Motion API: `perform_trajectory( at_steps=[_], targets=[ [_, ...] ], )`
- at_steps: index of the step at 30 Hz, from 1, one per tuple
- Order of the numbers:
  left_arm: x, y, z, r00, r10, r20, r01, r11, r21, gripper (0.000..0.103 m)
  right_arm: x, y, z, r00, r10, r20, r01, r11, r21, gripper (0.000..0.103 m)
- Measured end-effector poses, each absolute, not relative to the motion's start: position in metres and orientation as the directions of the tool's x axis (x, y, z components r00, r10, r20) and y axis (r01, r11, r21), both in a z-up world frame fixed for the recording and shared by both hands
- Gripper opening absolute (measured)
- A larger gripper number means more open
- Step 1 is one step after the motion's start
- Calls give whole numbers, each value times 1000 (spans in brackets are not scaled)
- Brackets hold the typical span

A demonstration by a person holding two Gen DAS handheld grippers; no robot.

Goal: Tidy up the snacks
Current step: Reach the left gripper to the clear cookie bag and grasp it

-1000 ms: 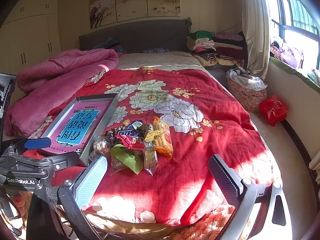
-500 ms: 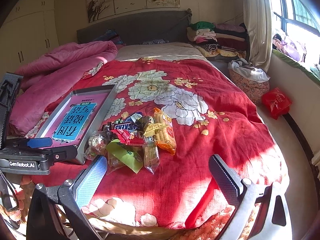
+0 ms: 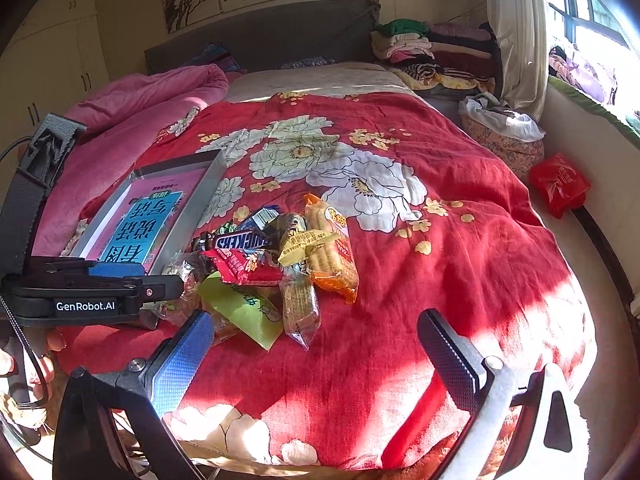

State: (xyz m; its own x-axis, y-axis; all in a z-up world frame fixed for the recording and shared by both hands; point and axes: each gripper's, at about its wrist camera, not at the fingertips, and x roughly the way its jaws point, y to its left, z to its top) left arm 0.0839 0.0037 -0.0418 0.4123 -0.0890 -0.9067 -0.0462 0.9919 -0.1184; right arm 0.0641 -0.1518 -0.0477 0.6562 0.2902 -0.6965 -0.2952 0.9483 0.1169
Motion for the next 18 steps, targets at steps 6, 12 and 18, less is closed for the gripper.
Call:
perform_trajectory(
  at_steps=[6, 12, 18],
  targets=[
    [84, 2, -33, 432, -77, -899, -30, 995, -100, 42, 73, -150, -56, 635, 296, -714, -294, 947, 130, 103],
    [93, -4, -43, 386, -50, -921, -31, 997, -67, 42, 80, -152, -61, 620, 298, -726, -280, 948, 149, 103],
    [100, -11, -56, 358, 4, -934, -55, 998, -17, 42, 91, -149, -70, 590, 313, -744, -287, 943, 168, 99]
  ],
)
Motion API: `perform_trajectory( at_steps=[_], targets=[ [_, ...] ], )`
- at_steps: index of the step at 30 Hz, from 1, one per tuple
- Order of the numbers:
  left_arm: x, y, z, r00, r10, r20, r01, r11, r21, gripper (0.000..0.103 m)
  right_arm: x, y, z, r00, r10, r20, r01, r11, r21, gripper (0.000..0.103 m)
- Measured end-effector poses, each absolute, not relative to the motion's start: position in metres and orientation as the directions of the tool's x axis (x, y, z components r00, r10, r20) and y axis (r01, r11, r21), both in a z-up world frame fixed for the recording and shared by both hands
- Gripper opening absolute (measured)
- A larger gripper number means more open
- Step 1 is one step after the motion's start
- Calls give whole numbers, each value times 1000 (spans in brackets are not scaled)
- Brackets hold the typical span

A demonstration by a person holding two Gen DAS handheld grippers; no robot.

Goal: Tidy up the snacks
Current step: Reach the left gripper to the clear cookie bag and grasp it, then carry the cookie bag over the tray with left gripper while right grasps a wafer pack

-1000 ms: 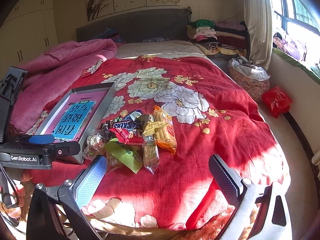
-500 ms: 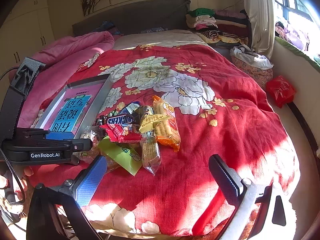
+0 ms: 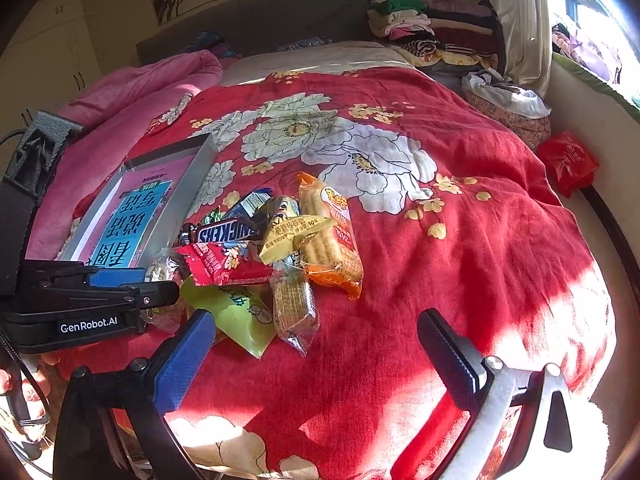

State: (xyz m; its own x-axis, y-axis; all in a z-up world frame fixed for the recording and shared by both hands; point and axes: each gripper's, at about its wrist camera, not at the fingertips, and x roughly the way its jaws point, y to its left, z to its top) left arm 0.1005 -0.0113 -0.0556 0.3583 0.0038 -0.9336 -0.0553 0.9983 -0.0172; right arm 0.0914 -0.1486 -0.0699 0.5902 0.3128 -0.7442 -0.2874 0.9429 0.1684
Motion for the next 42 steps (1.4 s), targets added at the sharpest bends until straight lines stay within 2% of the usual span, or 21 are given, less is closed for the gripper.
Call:
perform_trajectory(
  at_steps=[4, 12, 15, 21, 24, 29, 32, 42],
  targets=[
    [106, -15, -58, 348, 30, -937, -66, 998, 7, 42, 100, -146, -76, 573, 330, -750, -296, 937, 187, 89],
    [118, -28, -68, 317, 113, -942, -58, 993, 99, 44, 114, -139, -90, 525, 348, -777, -323, 926, 196, 55],
    [122, -27, -77, 288, 114, -951, -81, 992, 94, 44, 116, -135, -94, 511, 355, -783, -344, 919, 192, 44],
    [125, -24, -78, 303, 82, -949, -96, 994, 56, 41, 119, -133, -99, 494, 364, -790, -365, 911, 193, 31],
    [125, -25, -80, 313, 75, -947, -94, 994, 48, 40, 122, -133, -103, 486, 373, -790, -374, 906, 198, 28],
    [118, -17, -75, 367, -3, -930, -90, 995, -39, 39, 121, -140, -100, 489, 406, -772, -372, 898, 236, 25],
    [112, -12, -71, 379, -68, -923, -87, 990, -108, 39, 116, -146, -95, 494, 422, -760, -368, 893, 257, 25],
    [90, 0, -39, 441, -181, -879, -59, 972, -229, 39, 91, -165, -73, 522, 496, -694, -365, 865, 344, 25]
  ],
)
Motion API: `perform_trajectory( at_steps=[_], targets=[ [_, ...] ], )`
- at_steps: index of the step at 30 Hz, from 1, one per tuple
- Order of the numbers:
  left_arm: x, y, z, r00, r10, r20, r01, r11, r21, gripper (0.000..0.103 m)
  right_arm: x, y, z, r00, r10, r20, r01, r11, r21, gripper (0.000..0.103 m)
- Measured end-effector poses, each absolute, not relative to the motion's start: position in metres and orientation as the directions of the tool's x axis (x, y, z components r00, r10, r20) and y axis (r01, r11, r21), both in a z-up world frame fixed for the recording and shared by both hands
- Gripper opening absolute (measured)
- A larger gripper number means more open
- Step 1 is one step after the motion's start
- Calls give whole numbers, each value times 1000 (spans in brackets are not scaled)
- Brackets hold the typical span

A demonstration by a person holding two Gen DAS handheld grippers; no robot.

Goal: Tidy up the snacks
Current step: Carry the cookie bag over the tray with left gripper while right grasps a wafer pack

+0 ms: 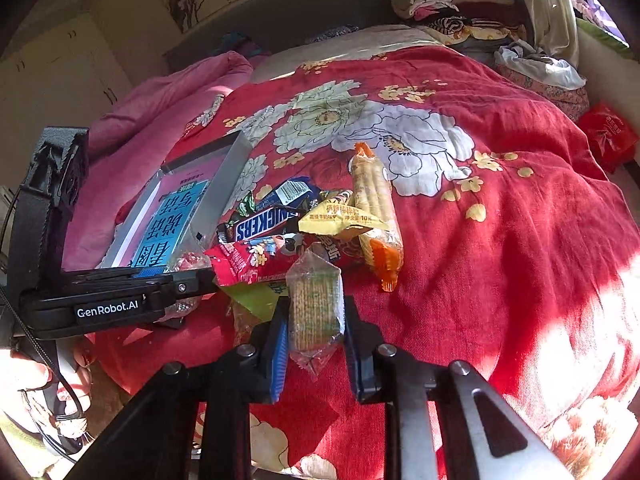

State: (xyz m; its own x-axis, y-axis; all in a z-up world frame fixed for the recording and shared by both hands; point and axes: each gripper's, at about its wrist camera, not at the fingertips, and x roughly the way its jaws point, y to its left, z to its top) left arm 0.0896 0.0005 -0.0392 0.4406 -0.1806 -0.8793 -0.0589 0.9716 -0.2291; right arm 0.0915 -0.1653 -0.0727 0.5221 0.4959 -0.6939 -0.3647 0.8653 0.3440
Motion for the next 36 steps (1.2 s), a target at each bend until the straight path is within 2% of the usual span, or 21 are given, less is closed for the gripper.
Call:
perform_trajectory(
  at_steps=[8, 16, 27, 36],
  targets=[
    [77, 29, -9, 512, -196, -836, -81, 958, -274, 39, 69, -155, -43, 596, 509, -621, -428, 856, 290, 25],
    [58, 82, -1, 545, -150, -825, -169, 944, -283, 39, 60, -122, -21, 586, 564, -582, -517, 813, 268, 25],
    [33, 137, 2, 573, -85, -815, -267, 921, -283, 39, 56, -46, -9, 485, 655, -580, -655, 711, 256, 25],
    [27, 155, -15, 551, -82, -831, -291, 914, -283, 39, 69, 3, -21, 432, 652, -623, -686, 686, 242, 25]
  ],
)
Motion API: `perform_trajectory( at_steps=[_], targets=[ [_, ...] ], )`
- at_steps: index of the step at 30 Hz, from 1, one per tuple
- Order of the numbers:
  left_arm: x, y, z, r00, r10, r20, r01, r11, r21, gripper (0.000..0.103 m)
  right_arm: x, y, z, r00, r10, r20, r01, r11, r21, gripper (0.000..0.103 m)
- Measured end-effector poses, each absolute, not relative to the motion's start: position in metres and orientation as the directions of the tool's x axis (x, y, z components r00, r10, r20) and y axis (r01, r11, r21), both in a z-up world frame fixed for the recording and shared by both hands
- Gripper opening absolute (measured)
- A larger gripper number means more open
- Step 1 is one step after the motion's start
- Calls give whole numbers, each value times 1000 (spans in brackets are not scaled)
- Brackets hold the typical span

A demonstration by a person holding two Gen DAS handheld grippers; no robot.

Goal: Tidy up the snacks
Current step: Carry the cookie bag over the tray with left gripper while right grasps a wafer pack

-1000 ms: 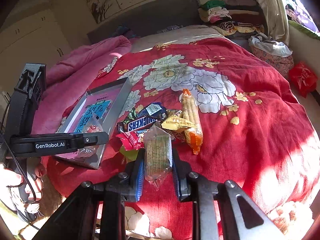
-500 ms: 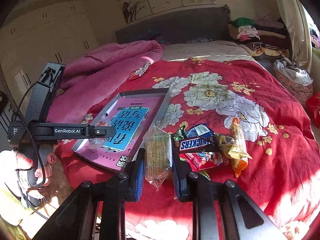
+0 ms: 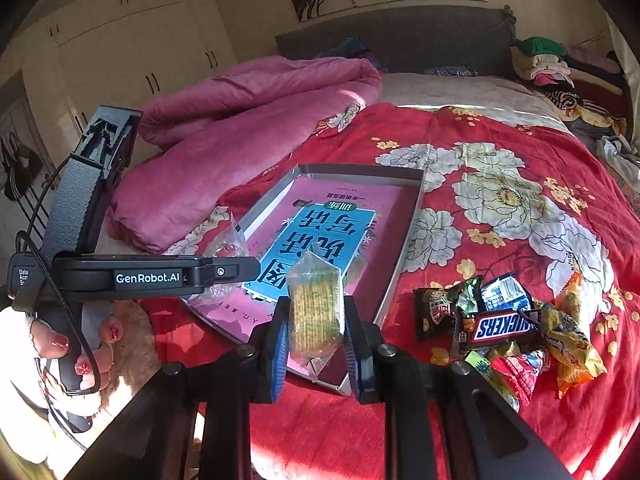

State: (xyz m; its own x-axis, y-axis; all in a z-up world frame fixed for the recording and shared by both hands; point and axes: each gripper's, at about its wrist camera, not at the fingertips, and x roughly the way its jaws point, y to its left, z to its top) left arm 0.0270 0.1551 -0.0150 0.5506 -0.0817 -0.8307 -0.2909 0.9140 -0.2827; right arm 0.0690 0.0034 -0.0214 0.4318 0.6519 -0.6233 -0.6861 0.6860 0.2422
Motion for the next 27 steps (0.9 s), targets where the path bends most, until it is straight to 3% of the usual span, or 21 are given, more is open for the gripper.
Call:
perform_trajectory(
  at_steps=[27],
  targets=[
    [32, 154, -52, 486, -20, -874, -301, 935, -189, 40, 83, 29, -69, 387, 580, -716, -671, 710, 213, 25]
  ],
)
